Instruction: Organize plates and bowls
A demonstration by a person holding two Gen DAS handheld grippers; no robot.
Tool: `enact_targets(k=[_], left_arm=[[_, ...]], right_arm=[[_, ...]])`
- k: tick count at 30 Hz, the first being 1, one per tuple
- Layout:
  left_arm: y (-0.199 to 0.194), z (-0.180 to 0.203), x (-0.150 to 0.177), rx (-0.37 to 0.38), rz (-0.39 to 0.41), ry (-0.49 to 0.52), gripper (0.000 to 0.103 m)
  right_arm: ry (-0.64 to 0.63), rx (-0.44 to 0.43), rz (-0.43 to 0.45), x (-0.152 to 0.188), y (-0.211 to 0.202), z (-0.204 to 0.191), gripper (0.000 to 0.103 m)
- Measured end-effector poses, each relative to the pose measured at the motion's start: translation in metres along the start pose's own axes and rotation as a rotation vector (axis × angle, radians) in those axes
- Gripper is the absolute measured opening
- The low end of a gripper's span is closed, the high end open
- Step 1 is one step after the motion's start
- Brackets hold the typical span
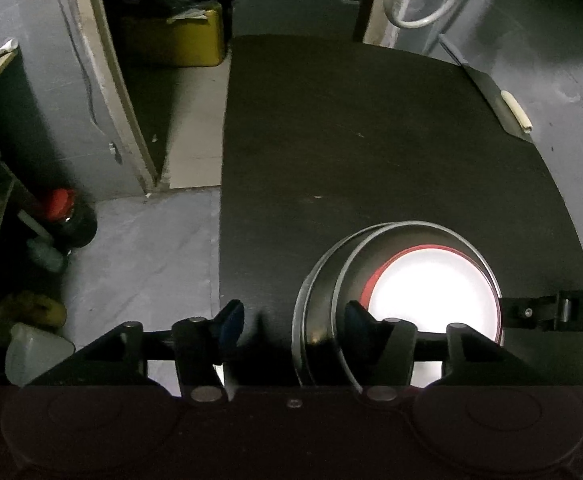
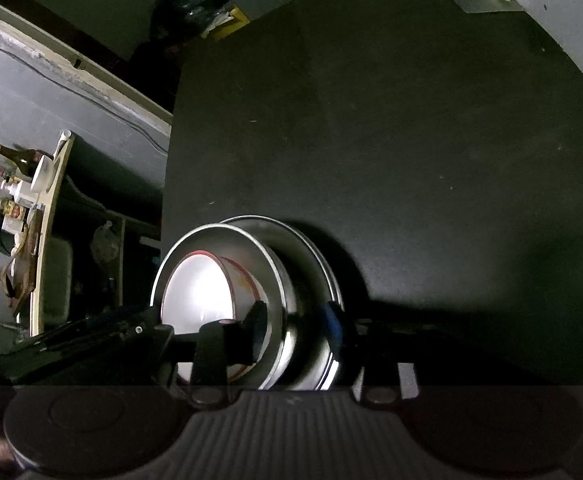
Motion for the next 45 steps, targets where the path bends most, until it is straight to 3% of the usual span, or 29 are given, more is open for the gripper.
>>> enact_targets(k=[1,2,5,13,21,26,33,45], left_arm=[[-0.001,0.000,0.000,-0.011,0.002,-0.003,0.067],[-0.003,0.001,0.000,-0.022,0.006,-0.002,0.069],[-0.007,0.001,0.001,-0.037,0.015,0.006,0.075],[-0.019,0.002,0.004,-0.069,0.045,-0.005,0.092],[-0.032,-0.004,0.011,-0.069,0.110,-0.058,0.097],[-0.046,-0.013,0.019,-0.021,0.190,-0.120,0.102],[-0.051,-0.018,0.026,0.038,0.214,-0.155,0.102],[-0.062,-0.006,0.038,-0.026,0.317,-0.111,0.102]], right_arm=[[-0.015,0.033,0.009,0.001,-0.001,0.001,0.067],[-0.028,0.045,0.020,0.002,-0.002,0.001,0.071],[-0.002,0.019,0.033,0.004,-0.004,0.008,0.071],[-0.030,0.033,0.082,0.012,-0.013,0.008,0.089],[-0.070,0.006,0.194,0.021,-0.029,0.005,0.102],[-0.139,-0.015,0.295,0.032,-0.041,-0.004,0.103],[-0.183,-0.014,0.395,0.042,-0.054,-0.014,0.103],[-0.233,0.099,0.520,0.067,-0.061,-0.015,0.103]])
Point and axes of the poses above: each gripper's, at about its wrist camera, not at the fingertips, and y roughly the way its jaws point, z to its right, x to its underside, the point moved 1 cm from there along y, roughly the way its jaws point, and after that the axes turned 1 degree about -y, right-handed, at the moved point
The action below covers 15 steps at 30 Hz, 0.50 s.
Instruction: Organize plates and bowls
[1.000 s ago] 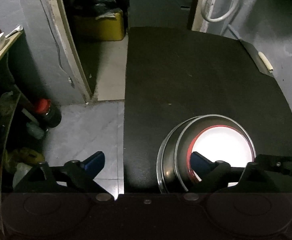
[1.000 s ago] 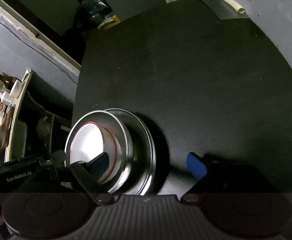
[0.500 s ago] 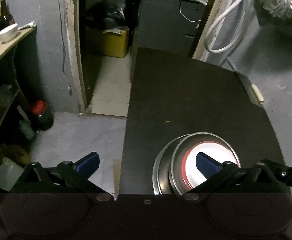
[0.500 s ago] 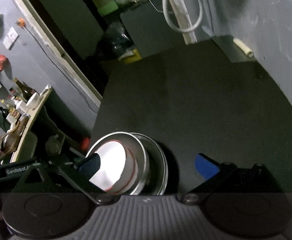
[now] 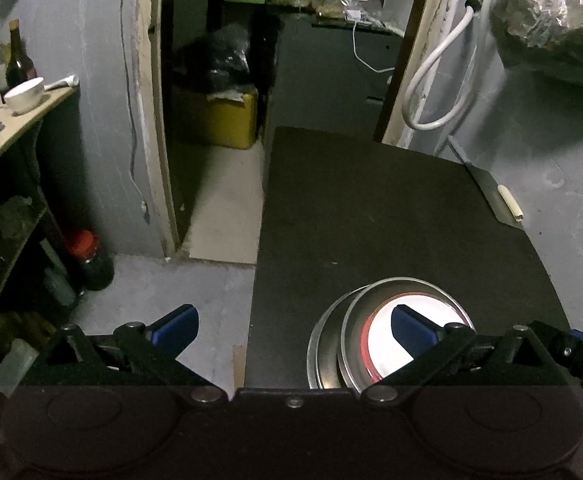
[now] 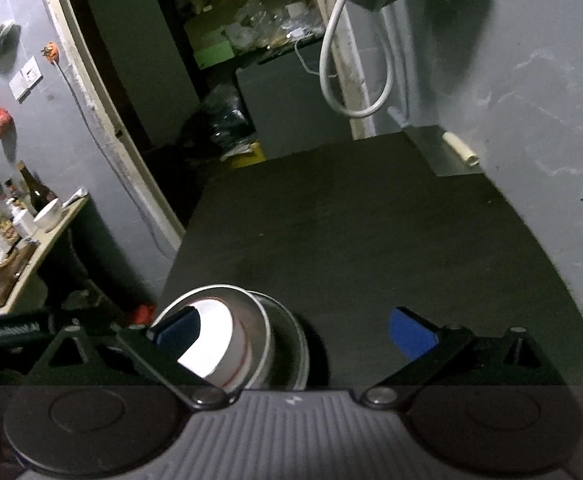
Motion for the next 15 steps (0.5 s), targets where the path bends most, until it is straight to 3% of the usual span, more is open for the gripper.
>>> enact_targets(k=[6,15], left_arm=[[-0.007,0.005,0.007,-0.033,0.046,0.001,0.102],[-0.017,0.007,0.011,-0.054,0.120,-0.001,0.102]], right_arm=[[-0.026,0.022,0.069,0.010,-0.009,-0.003,0.103],[-0.048,0.021,0.087,0.014,-0.012,-0.006,0.103]])
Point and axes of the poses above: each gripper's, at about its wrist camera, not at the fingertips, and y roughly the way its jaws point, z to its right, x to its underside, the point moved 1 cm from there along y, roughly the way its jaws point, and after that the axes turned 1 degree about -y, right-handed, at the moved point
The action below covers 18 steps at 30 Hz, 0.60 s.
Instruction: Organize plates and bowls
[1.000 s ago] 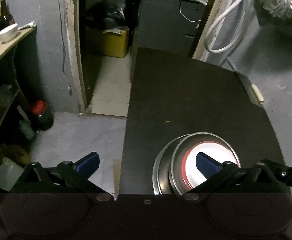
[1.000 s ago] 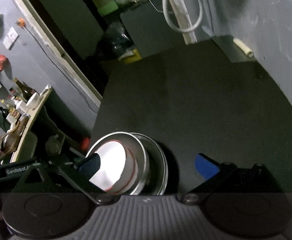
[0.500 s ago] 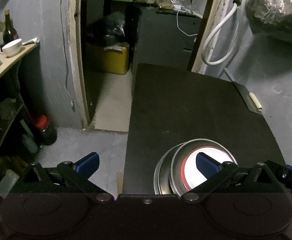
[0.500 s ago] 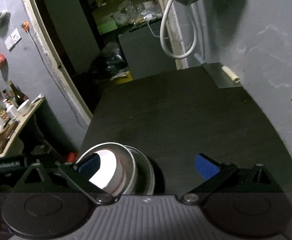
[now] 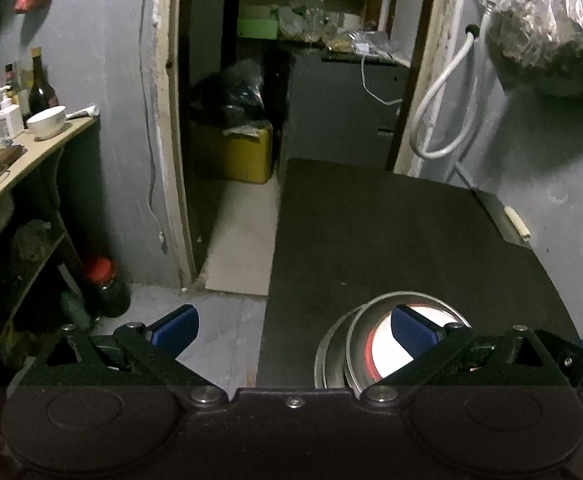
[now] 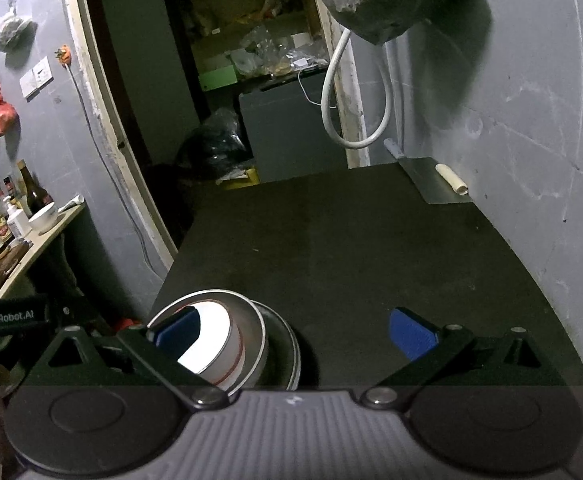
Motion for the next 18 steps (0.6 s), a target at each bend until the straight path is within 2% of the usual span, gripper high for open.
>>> enact_targets(k=[5,18], left_arm=[[-0.003,-0.003,0.001,0.016,0.014,-0.016,0.102],[-0.018,-0.018,0.010,0.085,0.041,0.042,0.102]], right_arm=[[-0.003,0.015,0.009,0.003,-0.006,-0.003,0.103],[-0.042,0.087,0.022,0.005,-0.029,-0.032,0.103]])
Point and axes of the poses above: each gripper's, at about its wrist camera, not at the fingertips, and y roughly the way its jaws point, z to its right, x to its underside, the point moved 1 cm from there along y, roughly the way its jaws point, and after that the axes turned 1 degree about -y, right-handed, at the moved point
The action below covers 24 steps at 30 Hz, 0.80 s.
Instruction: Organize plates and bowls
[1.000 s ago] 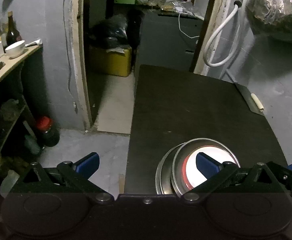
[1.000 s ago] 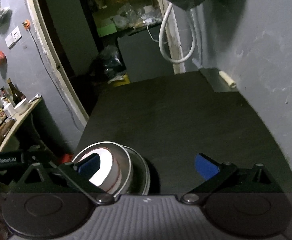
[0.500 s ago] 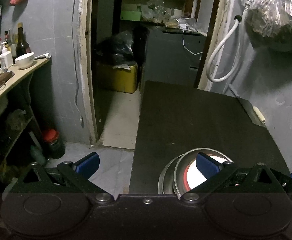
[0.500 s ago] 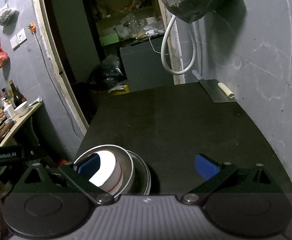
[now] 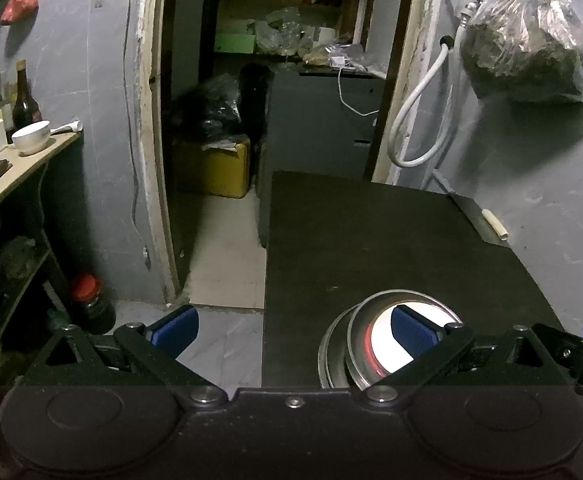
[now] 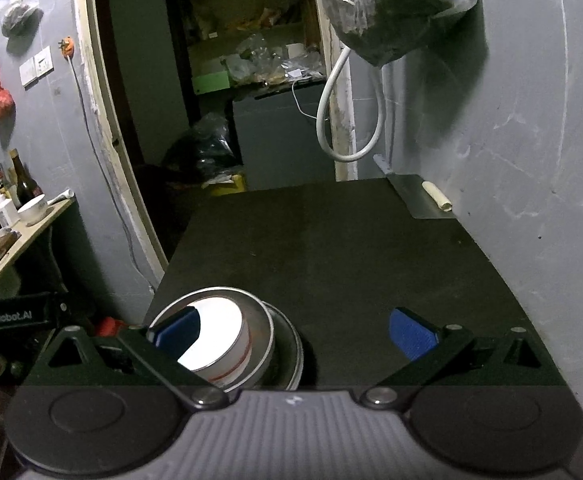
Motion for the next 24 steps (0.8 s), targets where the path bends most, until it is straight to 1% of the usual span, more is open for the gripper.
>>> enact_targets(k=[5,11,18,24], left_arm=[[-0.008,-0.008,0.007,0.011,0.009,0.008,0.102],[-0.018,-0.013,0.015,0.038,0.017,0.044,0.102],[-0.036,-0.018,0.025,0.074,0.012,0.067,0.102],[-0.051,-0.027,0.032,0.093,0.026,0.088,0.102]], right_arm=[[0.015,0.037,-0.001,0.006,-0.010,-0.008,0.103],[0.031,0.067,0.014,0.011,-0.026,-0.016,0.103],[0.042,0.096,0.040,0.025,-0.053,-0.028,0.103],[0.060,0.108,0.057,0.031,-0.066,-0.036,0.103]])
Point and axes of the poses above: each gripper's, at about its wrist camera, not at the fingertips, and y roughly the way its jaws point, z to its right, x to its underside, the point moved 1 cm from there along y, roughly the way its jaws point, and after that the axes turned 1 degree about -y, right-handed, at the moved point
